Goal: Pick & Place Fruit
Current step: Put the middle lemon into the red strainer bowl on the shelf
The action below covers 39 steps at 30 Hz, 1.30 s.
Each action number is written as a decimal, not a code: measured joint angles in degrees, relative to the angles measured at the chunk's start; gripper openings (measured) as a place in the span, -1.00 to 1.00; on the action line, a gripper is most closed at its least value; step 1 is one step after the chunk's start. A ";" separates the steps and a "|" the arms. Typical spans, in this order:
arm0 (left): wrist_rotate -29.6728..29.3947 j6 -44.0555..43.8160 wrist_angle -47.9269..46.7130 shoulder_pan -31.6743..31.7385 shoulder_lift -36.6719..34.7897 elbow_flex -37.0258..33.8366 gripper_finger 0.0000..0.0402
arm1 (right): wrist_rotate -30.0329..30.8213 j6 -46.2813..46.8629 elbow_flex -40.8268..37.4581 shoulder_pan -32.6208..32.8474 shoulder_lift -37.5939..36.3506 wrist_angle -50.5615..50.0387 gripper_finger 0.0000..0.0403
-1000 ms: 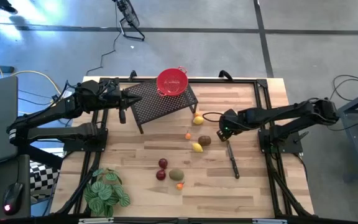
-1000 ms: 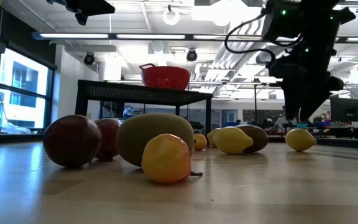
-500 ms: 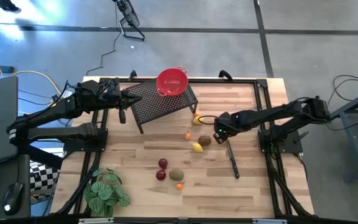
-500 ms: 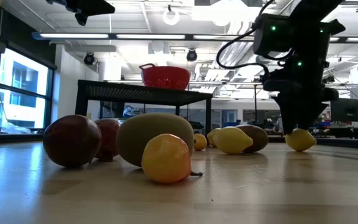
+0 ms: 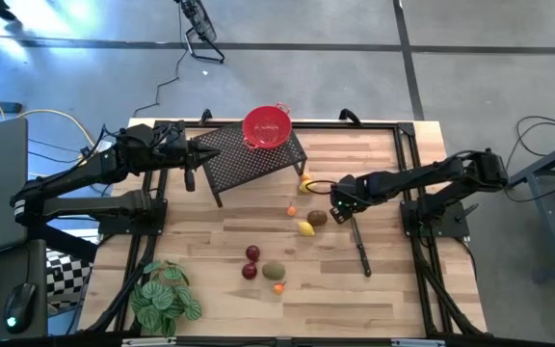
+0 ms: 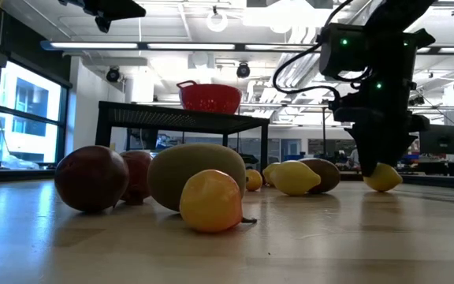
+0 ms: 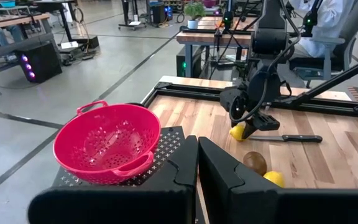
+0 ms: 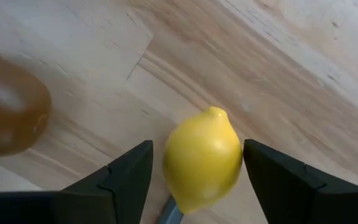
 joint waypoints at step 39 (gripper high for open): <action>0.00 -0.02 -1.33 0.00 0.00 -0.02 -0.95 | 1.19 -0.35 -0.92 0.02 4.55 2.68 0.21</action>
